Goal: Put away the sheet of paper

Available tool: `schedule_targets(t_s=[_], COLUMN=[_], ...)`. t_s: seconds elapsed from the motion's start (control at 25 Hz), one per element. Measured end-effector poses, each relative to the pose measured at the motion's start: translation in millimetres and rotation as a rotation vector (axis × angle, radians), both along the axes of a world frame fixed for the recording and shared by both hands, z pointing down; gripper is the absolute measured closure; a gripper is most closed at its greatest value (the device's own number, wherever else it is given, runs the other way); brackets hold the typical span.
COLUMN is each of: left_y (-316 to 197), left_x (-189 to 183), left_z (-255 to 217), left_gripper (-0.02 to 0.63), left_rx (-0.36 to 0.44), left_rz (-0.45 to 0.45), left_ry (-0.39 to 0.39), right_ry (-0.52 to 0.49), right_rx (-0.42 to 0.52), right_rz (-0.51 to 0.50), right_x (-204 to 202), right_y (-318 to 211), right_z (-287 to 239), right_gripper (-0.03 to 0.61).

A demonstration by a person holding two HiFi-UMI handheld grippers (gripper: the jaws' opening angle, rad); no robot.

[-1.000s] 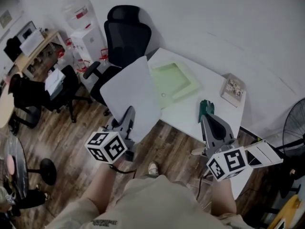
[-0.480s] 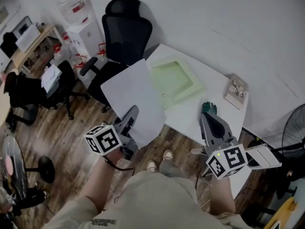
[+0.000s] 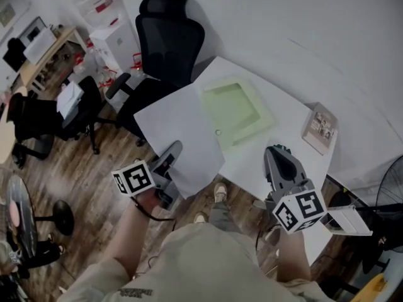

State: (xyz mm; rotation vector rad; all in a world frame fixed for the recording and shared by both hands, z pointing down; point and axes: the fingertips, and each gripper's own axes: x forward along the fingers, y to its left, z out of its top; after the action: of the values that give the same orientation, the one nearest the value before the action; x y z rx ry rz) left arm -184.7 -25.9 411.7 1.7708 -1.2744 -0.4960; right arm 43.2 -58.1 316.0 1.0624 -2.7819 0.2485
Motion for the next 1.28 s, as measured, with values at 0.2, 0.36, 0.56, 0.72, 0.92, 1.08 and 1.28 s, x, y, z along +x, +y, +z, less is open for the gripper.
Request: schedule_targets(t_s=[0.2,0.36,0.56,0.72,0.92,1.08,1.28], left_y=[-37,-71,-108,-130,-143,-148,-156], left_x=[-8,-16,-21,-28,-27,-25,-29], left_z=[30,59,96,123,144,159,177], left_gripper=[0.594,0.594,0.594,0.594,0.594,0.594,0.594], left_rx=[-0.072,-0.137,-0.199,-0.250,-0.286,-0.312,-0.362], left_rz=[-0.019,-0.045,-0.053,-0.088,-0.090,-0.079,-0.061], left_ry=[0.021,0.027,0.039,0.065,0.075,0.082,0.076], right_ry=[0.007,-0.022,-0.069,-0.101,-0.096,-0.095,-0.086], right_rx=[-0.025,-0.062,-0.096,-0.124,-0.150,-0.164,-0.185], right_rz=[-0.025,-0.051,-0.078,-0.087,-0.102,-0.099,-0.086], right_x=[-2,-5,-6,-4,0,5,5], right_y=[-47,-90,-139,-173,-199,-212,-223], right_z=[13,20,22,30,48,56,67], right_gripper=[0.555,0.555,0.555,0.555,0.555,0.555,0.555])
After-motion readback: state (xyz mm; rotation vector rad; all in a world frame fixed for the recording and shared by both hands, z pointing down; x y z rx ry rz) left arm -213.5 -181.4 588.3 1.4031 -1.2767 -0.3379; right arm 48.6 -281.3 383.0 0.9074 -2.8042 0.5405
